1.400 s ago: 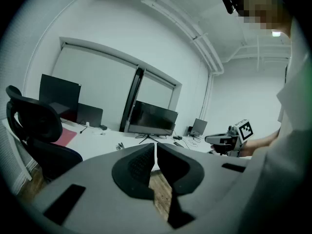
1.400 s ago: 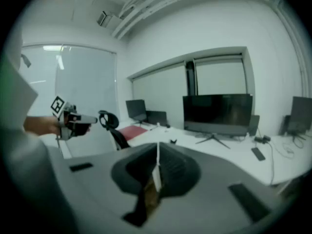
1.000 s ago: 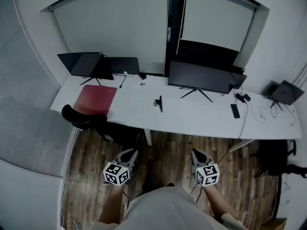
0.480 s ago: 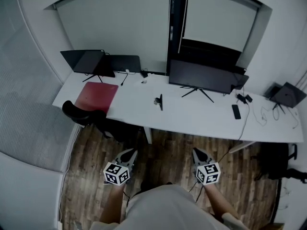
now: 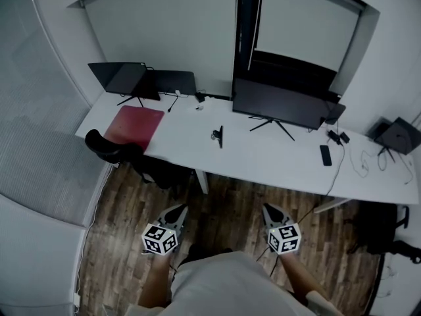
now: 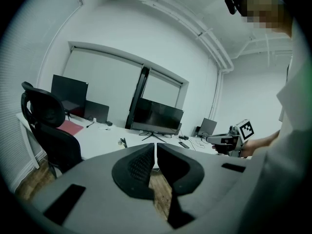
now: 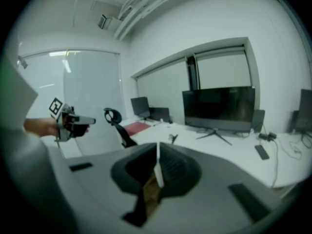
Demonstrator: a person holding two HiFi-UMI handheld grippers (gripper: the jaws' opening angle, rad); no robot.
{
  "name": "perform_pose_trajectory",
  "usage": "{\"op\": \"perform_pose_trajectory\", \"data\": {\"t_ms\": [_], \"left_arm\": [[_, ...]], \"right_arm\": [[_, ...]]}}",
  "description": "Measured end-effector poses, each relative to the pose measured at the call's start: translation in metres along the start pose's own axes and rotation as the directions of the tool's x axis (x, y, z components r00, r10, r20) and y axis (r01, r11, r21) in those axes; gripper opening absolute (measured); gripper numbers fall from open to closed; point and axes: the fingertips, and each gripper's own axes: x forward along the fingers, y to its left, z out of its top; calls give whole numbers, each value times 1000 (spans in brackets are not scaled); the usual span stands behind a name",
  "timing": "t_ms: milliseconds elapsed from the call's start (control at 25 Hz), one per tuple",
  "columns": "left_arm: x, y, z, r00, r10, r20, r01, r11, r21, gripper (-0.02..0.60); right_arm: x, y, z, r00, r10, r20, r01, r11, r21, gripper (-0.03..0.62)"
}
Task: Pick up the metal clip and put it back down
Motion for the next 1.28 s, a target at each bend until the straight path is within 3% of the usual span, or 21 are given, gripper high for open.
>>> {"op": "perform_pose_trajectory", "data": {"t_ms": [520,840,1280], "left_arm": [[11,-14,-12,1000,28,-4,-28,1000,-10,44],[31,8,-3,1000,23,3,-23,999,-23,44],[77,59,18,999,-36,-21,35,999,-31,44]], "right_arm": [[4,-21,-9,1000,28,-12,-28,1000,-1,35],[25,-27,-6,999,12,-38,-12,1000,-1,35],[82,-34,17,998,-29,-62,29,1000,-6,35]]}}
